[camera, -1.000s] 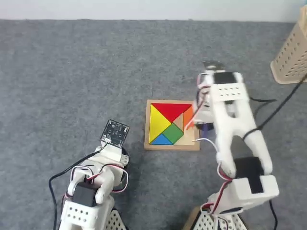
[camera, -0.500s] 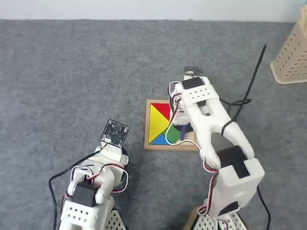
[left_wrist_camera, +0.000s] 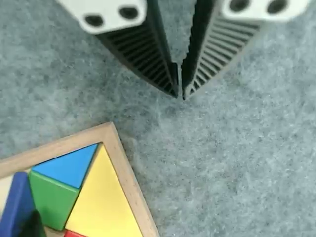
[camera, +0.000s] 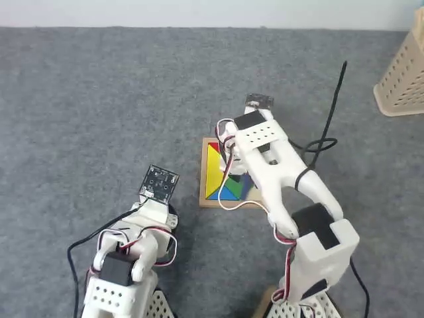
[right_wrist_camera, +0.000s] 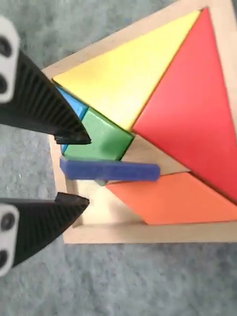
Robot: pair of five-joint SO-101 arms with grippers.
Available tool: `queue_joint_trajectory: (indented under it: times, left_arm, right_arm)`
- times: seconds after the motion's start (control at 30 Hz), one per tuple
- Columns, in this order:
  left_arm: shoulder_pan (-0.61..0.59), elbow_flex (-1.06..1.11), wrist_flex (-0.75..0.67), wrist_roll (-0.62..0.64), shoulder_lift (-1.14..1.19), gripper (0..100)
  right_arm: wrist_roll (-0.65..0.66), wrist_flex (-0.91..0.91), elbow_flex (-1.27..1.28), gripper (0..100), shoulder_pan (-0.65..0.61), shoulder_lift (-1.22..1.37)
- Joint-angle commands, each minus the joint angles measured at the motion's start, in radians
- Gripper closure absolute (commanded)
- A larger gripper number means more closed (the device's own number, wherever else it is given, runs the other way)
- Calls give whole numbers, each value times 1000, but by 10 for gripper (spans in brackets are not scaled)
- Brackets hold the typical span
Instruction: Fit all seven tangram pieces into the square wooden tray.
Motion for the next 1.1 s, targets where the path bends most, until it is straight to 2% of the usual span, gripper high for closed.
queue_joint_trajectory:
  times: [0.0,0.1,0.27,0.4,0.47,0.57,0.83,1.07]
  left_arm:
    - [5,-19,6,6,-20,988]
    - [5,-19,6,6,-20,988]
    - [5,-19,6,6,-20,988]
    - [5,-19,6,6,-20,988]
    - [5,-19,6,6,-20,988]
    - [5,-19,6,6,-20,988]
    - [5,-19,6,6,-20,988]
    - [5,-19,6,6,-20,988]
  right_arm:
    - [-6,-1,-57,832,36,-48]
    - [43,30,-81,833,104,-77]
    - [324,127,-133,834,166,-196]
    - [400,110,-132,928,196,-302]
    - [479,104,-117,972,193,-332]
    - [586,67,-54,991,180,-344]
    - [608,-283,302,991,154,-441]
    - [598,-351,437,991,159,-533]
